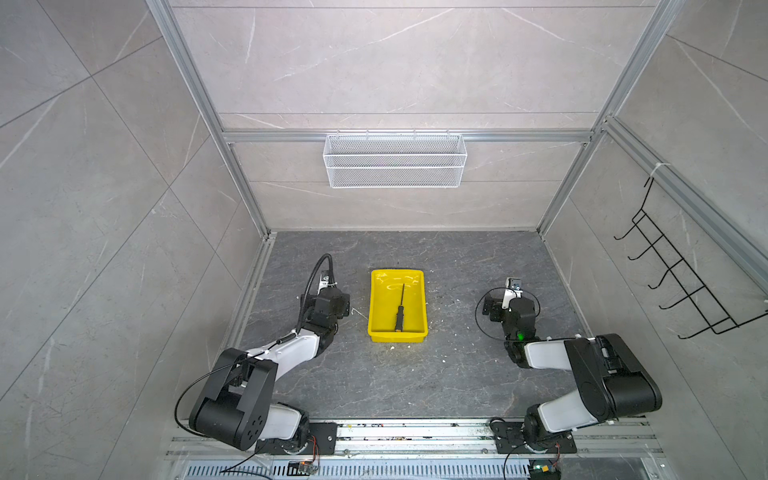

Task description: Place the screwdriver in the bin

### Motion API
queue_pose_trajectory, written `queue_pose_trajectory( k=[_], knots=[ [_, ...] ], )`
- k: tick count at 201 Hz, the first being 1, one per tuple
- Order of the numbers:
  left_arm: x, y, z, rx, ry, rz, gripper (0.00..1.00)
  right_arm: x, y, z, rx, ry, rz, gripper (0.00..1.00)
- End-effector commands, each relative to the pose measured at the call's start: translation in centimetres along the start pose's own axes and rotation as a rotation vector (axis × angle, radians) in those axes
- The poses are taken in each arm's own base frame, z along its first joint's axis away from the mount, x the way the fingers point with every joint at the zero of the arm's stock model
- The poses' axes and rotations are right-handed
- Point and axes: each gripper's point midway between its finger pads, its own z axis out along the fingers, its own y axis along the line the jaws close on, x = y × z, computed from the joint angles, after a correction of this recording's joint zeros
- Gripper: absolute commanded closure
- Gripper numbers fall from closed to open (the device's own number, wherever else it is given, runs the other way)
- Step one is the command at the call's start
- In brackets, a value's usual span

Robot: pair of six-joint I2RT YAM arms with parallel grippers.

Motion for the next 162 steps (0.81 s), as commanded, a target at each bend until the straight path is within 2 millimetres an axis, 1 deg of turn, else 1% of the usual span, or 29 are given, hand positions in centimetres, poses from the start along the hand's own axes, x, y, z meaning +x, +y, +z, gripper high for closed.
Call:
queue_pose_trajectory(
  k=[1,18,24,29,36,45,54,58,63,66,75,85,93,98,107,117,131,143,162],
  knots=[
    [-2.9,2.9,-0.6,-0.114,-0.121,0.083,0.0,-0.7,0.4,0.0,-0.015,-0.026,0.0,0.01],
    [-0.2,2.9,0.0,-0.046,-0.104,0.039,0.0,-0.6,0.4,0.0,-0.014,-0.024,0.001,0.01],
    [0.6,3.4,0.4,-0.034,-0.107,-0.009,0.0,-0.6,0.4,0.0,-0.013,-0.024,0.001,0.01],
    [0.3,3.6,0.5,-0.016,-0.137,-0.023,0.0,-0.6,0.4,0.0,-0.013,-0.023,0.001,0.01],
    [0.5,3.7,0.4,-0.009,-0.122,-0.035,0.0,-0.7,0.3,0.0,-0.012,-0.025,0.002,0.01],
    [0.2,3.8,0.5,0.032,-0.16,-0.056,0.0,-0.6,0.3,-0.1,-0.012,-0.023,0.001,0.01],
    [0.4,4.2,0.9,0.026,-0.166,-0.063,0.0,-0.7,0.4,-0.1,-0.014,-0.025,0.001,0.01],
    [0.3,4.7,1.1,0.014,-0.18,-0.081,0.0,-0.7,0.4,-0.1,-0.013,-0.025,0.001,0.01],
    [0.7,5.2,1.6,-0.006,-0.179,-0.098,0.0,-0.7,0.4,-0.1,-0.014,-0.025,0.001,0.01],
    [0.5,5.6,1.7,-0.019,-0.195,-0.115,0.0,-0.6,0.4,-0.1,-0.013,-0.024,0.001,0.01],
    [1.1,7.0,2.4,-0.059,-0.178,-0.168,0.0,-0.6,0.4,-0.1,-0.014,-0.023,0.001,0.01],
    [1.7,7.1,2.6,-0.013,-0.137,-0.202,0.0,-0.6,0.4,-0.1,-0.014,-0.024,0.001,0.01],
    [1.8,7.4,2.8,-0.017,-0.161,-0.22,0.0,-0.6,0.4,0.0,-0.014,-0.024,0.001,0.01],
    [2.4,7.5,2.9,-0.019,-0.156,-0.232,0.0,-0.6,0.4,0.0,-0.014,-0.024,0.001,0.01],
    [2.2,7.7,3.2,-0.028,-0.194,-0.231,0.0,-0.6,0.4,0.0,-0.014,-0.023,-0.002,0.01],
    [2.7,7.3,3.3,-0.006,-0.148,-0.23,0.0,-0.7,0.5,0.0,-0.015,-0.023,-0.005,0.01],
    [2.4,7.4,3.4,-0.007,-0.159,-0.233,0.0,-0.6,0.5,0.1,-0.012,-0.018,-0.004,0.01],
    [2.7,7.3,3.4,0.0,-0.142,-0.233,0.0,-0.6,0.4,0.0,-0.011,-0.02,-0.003,0.01],
    [2.6,7.4,3.3,-0.005,-0.149,-0.232,0.0,-0.7,0.5,0.0,-0.013,-0.023,-0.002,0.01]
  ],
)
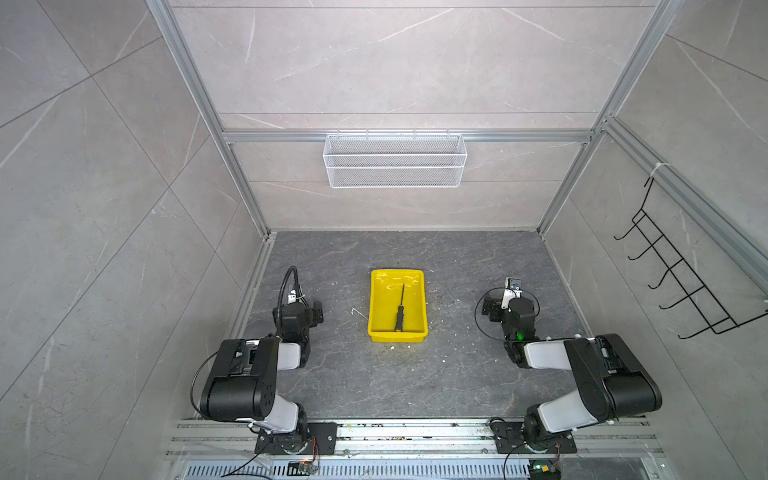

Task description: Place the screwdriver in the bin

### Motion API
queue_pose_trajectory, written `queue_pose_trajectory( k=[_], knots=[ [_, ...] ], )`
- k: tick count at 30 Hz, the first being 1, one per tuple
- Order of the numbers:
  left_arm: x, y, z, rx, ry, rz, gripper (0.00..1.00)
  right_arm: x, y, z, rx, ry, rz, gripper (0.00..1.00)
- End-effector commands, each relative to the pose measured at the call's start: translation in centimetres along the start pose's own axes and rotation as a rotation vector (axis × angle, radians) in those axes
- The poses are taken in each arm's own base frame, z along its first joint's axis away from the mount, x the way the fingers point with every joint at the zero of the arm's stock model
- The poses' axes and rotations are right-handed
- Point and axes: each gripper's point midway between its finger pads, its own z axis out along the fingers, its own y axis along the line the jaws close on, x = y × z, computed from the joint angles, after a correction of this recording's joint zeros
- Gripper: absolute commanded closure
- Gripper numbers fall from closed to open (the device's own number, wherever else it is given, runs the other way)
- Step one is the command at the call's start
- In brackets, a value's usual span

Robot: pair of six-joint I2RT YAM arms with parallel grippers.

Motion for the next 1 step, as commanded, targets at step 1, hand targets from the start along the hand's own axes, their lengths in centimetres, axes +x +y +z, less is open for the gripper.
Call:
queue_pose_trajectory(
  k=[1],
  knots=[
    [-2.06,-0.3,-0.07,0.024,-0.076,-0.038,0.0,-0.65,0.23,0.04,-0.007,-0.022,0.0,0.01]
  ],
)
